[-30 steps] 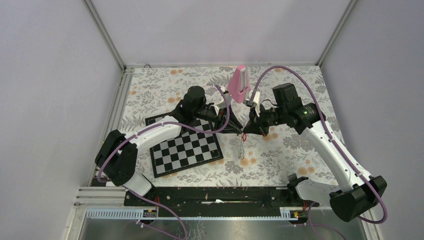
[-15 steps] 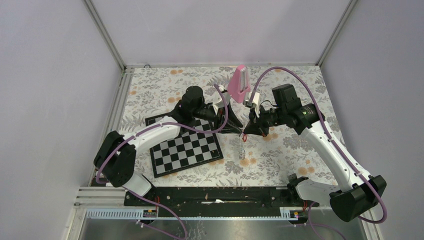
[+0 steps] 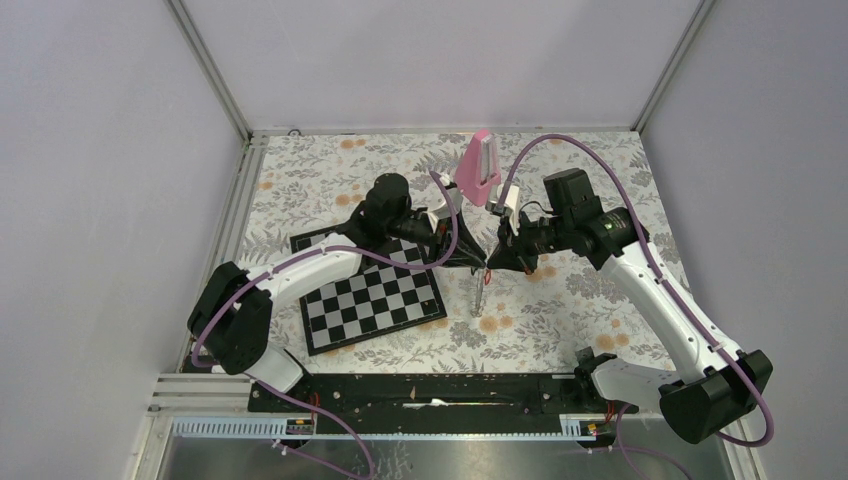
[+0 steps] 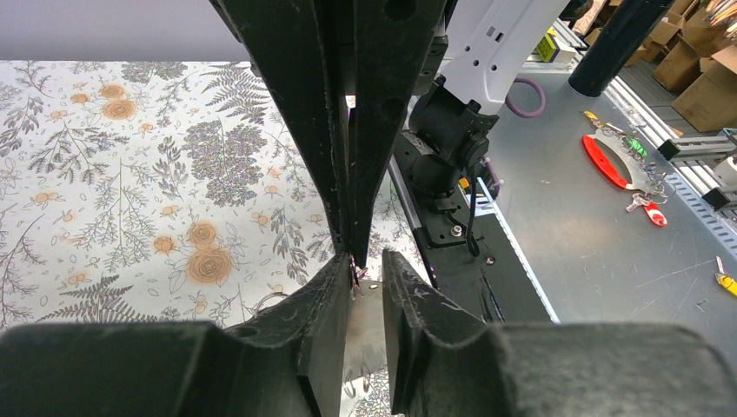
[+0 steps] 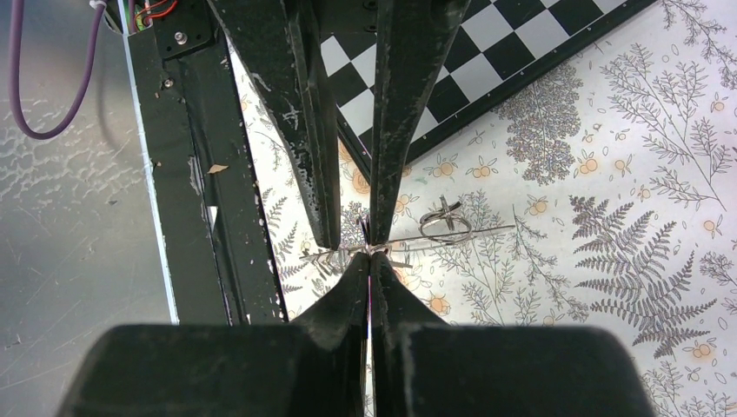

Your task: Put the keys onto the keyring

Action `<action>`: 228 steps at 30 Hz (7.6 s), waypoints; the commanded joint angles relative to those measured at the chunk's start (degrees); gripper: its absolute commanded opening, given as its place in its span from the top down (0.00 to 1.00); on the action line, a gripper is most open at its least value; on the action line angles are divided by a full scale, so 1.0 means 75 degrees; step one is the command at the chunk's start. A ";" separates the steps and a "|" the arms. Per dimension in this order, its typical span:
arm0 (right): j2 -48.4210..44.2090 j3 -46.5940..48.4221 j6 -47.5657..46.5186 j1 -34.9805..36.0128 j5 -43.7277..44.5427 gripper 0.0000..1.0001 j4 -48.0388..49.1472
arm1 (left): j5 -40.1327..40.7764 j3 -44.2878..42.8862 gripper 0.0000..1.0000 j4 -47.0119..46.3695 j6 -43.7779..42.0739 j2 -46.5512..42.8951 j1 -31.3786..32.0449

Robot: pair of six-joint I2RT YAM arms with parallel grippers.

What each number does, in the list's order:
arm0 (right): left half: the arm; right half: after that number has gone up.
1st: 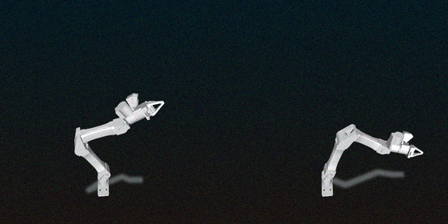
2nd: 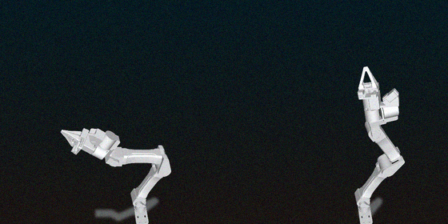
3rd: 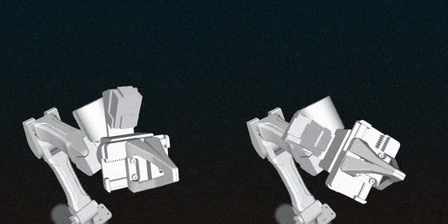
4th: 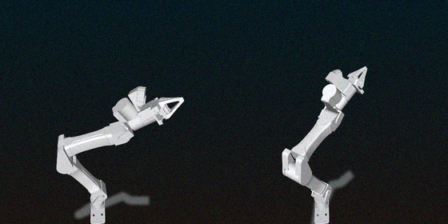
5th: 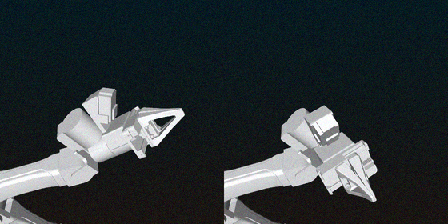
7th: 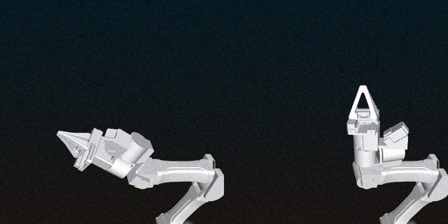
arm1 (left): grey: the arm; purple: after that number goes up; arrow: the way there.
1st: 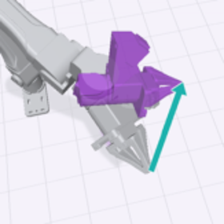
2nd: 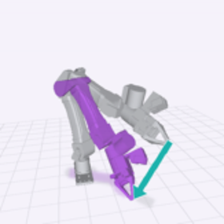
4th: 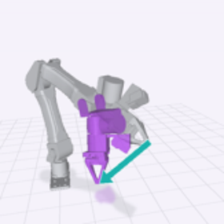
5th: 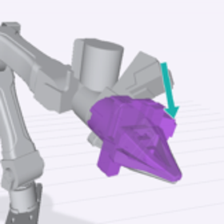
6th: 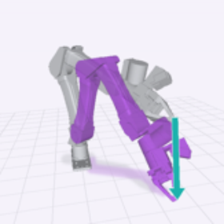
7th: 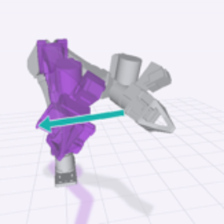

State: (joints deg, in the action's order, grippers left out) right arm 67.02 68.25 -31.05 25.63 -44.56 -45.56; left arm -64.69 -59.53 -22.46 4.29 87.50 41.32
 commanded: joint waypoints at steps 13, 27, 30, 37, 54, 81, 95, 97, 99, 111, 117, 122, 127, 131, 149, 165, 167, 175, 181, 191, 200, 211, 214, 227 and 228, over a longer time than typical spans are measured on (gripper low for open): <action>-0.0274 0.0029 0.0109 0.0069 -0.0148 1.00 0.0379 | 0.0016 -0.0036 0.74 -0.0170 -0.0222 -0.0025 0.0045; -0.0306 -0.0012 0.0155 0.0075 -0.0176 1.00 0.0438 | -0.0009 -0.0054 0.91 -0.0222 -0.0201 0.0001 0.0042; -0.0326 -0.0055 0.0162 0.0075 -0.0155 1.00 0.0472 | -0.0028 -0.0072 1.00 -0.0283 -0.0137 -0.0007 0.0039; -0.0831 -0.0381 0.0191 0.0058 0.0145 0.73 0.0699 | -0.0314 0.0267 1.00 -0.1784 0.0949 -0.0256 -0.0209; -0.0887 -0.1023 -0.0027 -0.0007 -0.0794 0.40 0.1508 | -0.0471 0.1066 1.00 -0.6079 0.4357 -0.0021 -0.0341; -0.0588 -0.1543 0.0756 -0.0007 -0.1928 0.99 0.2651 | 0.0350 0.1404 1.00 -0.7435 0.5288 0.0215 -0.0377; -0.0195 -0.1306 0.1382 0.0005 -0.1523 0.99 0.2974 | 0.0945 0.1478 1.00 -0.6188 0.4377 0.0161 -0.0158; -0.0182 -0.1262 0.1417 0.0005 -0.1454 0.99 0.2980 | 0.0926 0.1519 1.00 -0.6080 0.4246 0.0157 -0.0137; -0.0165 -0.1260 0.1466 0.0005 -0.1373 0.99 0.3021 | 0.0886 0.1548 1.00 -0.6016 0.4135 0.0127 -0.0121; -0.0177 -0.1055 0.1642 -0.0006 -0.1043 0.99 0.2936 | 0.0467 0.1372 1.00 -0.4419 0.2495 -0.0095 -0.0016; -0.0557 -0.1092 0.1272 -0.0017 -0.0672 0.94 0.2540 | 0.0698 0.1184 1.00 -0.3011 0.1457 -0.0251 -0.0031; -0.0756 -0.1195 0.1036 -0.0020 -0.0401 0.84 0.2273 | 0.0964 0.0997 1.00 -0.2605 0.1279 -0.0266 -0.0066; -0.0870 -0.1292 0.0871 -0.0036 -0.0266 0.78 0.2127 | 0.1023 0.0956 1.00 -0.2789 0.1538 -0.0291 -0.0146; -0.0934 -0.1373 0.0800 -0.0042 -0.0186 0.79 0.2084 | 0.1056 0.0941 1.00 -0.2876 0.1710 -0.0338 -0.0220; -0.0840 -0.1691 0.0440 -0.0062 -0.0144 0.50 0.2286 | 0.0678 0.1164 1.00 -0.4179 0.2836 -0.0425 -0.0345; -0.0659 -0.1880 0.0702 -0.0066 -0.0234 0.42 0.3217 | 0.0724 0.1361 1.00 -0.4810 0.3385 -0.0422 -0.0377; -0.0654 -0.1914 0.0737 -0.0065 -0.0265 0.44 0.3329 | 0.0741 0.1368 1.00 -0.4834 0.3409 -0.0423 -0.0377; -0.0802 -0.2047 0.0722 -0.0065 -0.0195 0.63 0.3507 | 0.0869 0.1410 1.00 -0.4816 0.3423 -0.0403 -0.0411; -0.0946 -0.2112 0.0493 -0.0065 -0.0136 0.76 0.3320 | 0.0922 0.1398 1.00 -0.4721 0.3328 -0.0413 -0.0452; -0.1110 -0.2042 0.0040 -0.0077 0.0186 0.98 0.2744 | 0.0961 0.1399 1.00 -0.4388 0.3022 -0.0432 -0.0558; -0.1064 -0.1626 -0.0284 -0.0077 0.0514 1.00 0.2149 | 0.0860 0.1340 1.00 -0.3736 0.2445 -0.0409 -0.0553; -0.0736 -0.1173 -0.0075 -0.0065 0.0108 1.00 0.1932 | 0.0702 0.1171 1.00 -0.3085 0.1875 -0.0308 -0.0343; -0.0726 -0.1143 -0.0045 -0.0065 0.0122 1.00 0.1940 | 0.0691 0.1149 1.00 -0.3021 0.1811 -0.0275 -0.0320; -0.0826 -0.0877 -0.0532 -0.0065 0.1235 1.00 0.1329 | 0.0862 0.1085 0.90 -0.2574 0.1400 -0.0314 -0.0331; -0.0826 -0.0838 -0.0559 -0.0065 0.1276 1.00 0.1274 | 0.0891 0.1076 0.87 -0.2566 0.1391 -0.0318 -0.0331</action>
State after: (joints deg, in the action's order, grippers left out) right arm 61.52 58.41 -33.10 25.36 -38.79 -34.00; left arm -58.11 -49.15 -41.39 16.49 87.02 38.74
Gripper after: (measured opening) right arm 0.310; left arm 0.090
